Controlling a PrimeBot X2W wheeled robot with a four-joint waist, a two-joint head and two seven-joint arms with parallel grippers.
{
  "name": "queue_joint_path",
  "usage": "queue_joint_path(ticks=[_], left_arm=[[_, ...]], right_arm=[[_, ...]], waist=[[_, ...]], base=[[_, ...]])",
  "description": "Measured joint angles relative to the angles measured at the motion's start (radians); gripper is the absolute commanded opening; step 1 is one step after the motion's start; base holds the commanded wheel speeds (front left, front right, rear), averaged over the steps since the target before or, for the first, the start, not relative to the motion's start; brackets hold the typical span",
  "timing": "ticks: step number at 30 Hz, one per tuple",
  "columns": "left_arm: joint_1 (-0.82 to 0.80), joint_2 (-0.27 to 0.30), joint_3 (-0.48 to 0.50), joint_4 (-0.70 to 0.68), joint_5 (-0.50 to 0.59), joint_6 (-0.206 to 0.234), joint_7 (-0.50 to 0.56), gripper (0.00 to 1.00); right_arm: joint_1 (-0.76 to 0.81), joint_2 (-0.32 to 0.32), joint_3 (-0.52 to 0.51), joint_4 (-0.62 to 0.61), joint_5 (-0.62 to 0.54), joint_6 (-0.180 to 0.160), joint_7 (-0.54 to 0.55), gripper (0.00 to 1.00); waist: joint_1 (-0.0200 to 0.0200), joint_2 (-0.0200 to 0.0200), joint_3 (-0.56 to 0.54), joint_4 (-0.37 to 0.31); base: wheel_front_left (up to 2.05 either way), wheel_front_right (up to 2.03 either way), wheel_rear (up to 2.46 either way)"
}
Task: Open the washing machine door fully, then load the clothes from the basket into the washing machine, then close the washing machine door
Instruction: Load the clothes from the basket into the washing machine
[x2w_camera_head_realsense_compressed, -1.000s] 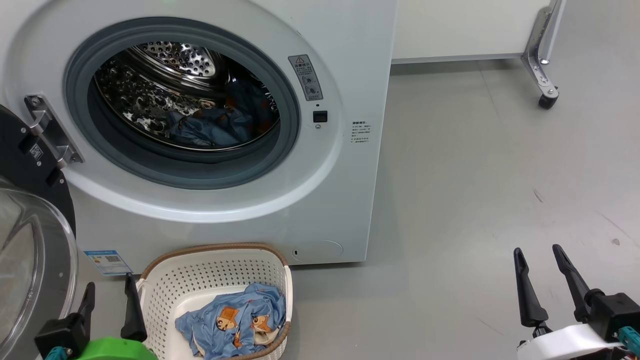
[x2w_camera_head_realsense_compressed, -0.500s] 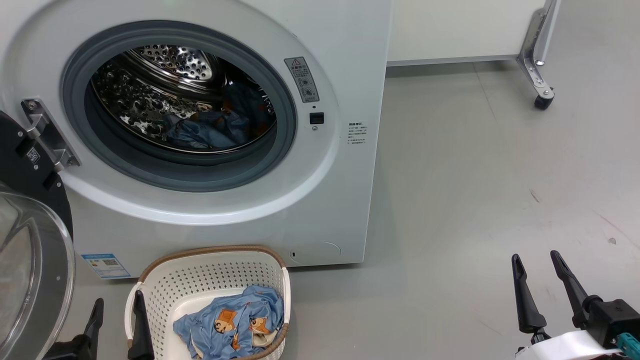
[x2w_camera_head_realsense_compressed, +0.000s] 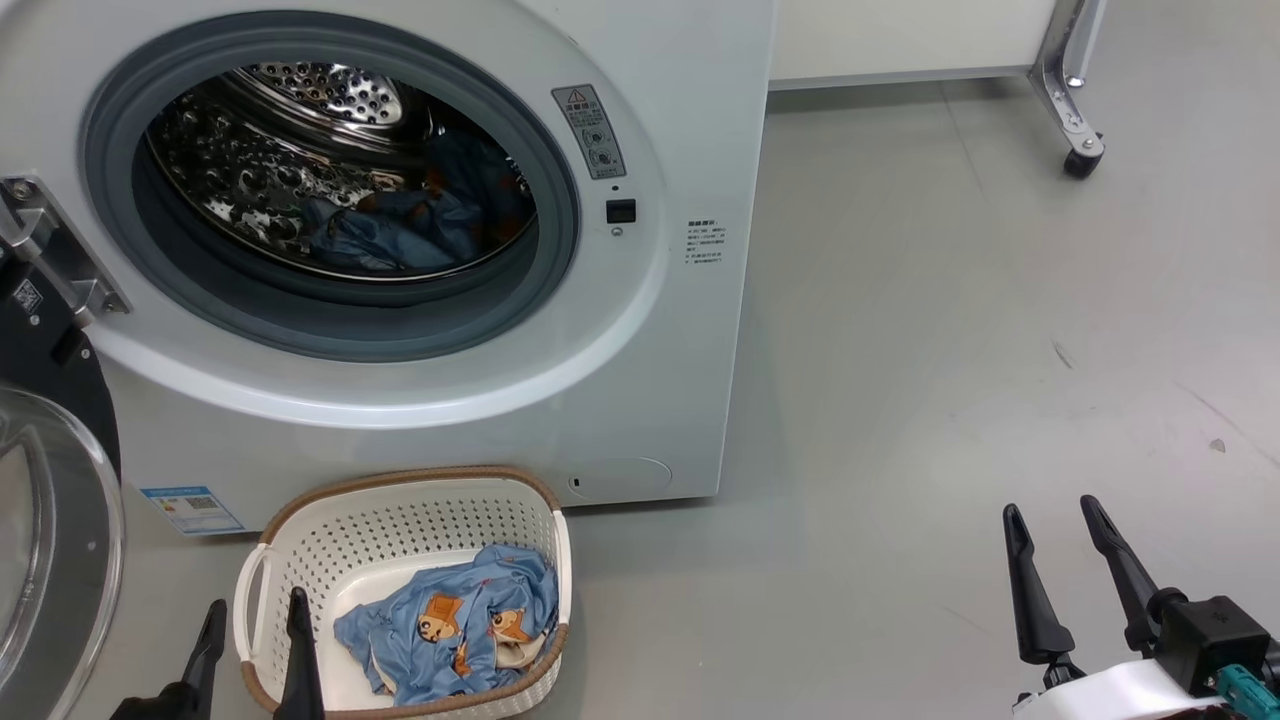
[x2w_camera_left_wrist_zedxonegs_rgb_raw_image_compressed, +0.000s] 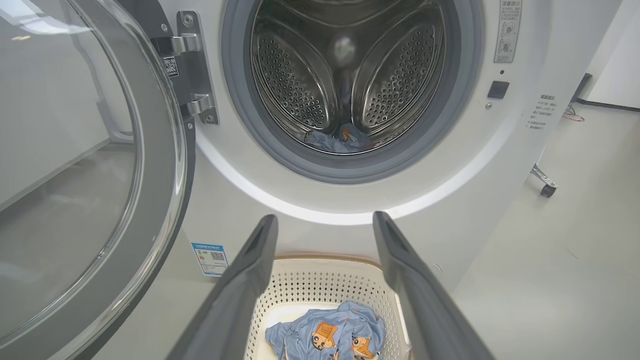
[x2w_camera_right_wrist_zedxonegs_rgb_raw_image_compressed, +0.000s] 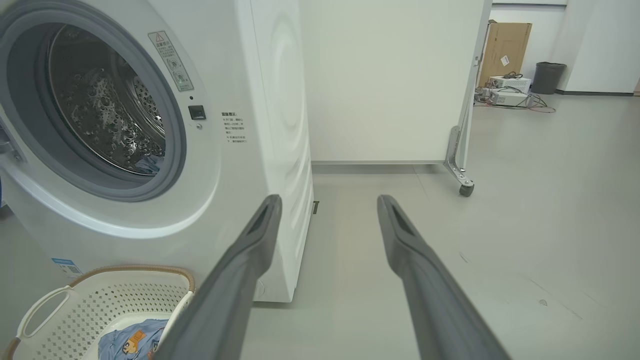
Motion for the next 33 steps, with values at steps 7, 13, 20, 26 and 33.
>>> queue_joint_path(ticks=[7, 13, 20, 26, 33], left_arm=[[0.000, 0.003, -0.051, 0.000, 0.003, -0.002, 0.001, 1.00], [-0.011, 0.004, -0.066, 0.017, -0.007, -0.002, 0.069, 1.00], [-0.081, 0.024, -0.054, 0.071, -0.024, -0.001, 0.173, 1.00], [-0.145, 0.034, -0.038, 0.128, -0.065, -0.001, 0.270, 1.00], [-0.226, 0.082, -0.032, 0.216, -0.070, -0.001, 0.383, 1.00]], right_arm=[[-0.005, 0.020, 0.027, -0.008, 0.000, 0.000, 0.000, 1.00], [-0.054, 0.026, 0.058, -0.016, 0.000, 0.000, 0.000, 1.00], [-0.114, 0.036, 0.083, -0.017, 0.002, 0.000, 0.000, 1.00], [-0.155, 0.040, 0.089, -0.017, 0.008, 0.000, 0.000, 1.00], [-0.201, 0.042, 0.096, -0.017, 0.012, 0.000, 0.000, 1.00]], waist=[[0.0000, 0.0000, 0.061, -0.016], [0.0000, 0.0000, 0.129, -0.039], [0.0000, 0.0000, 0.213, -0.080], [0.0001, 0.0000, 0.282, -0.125], [0.0001, 0.0000, 0.363, -0.173]], base=[[0.00, 0.00, 0.00], [0.00, 0.00, 0.00], [0.00, 0.00, 0.00], [0.00, 0.00, 0.00], [0.00, 0.00, 0.00]])
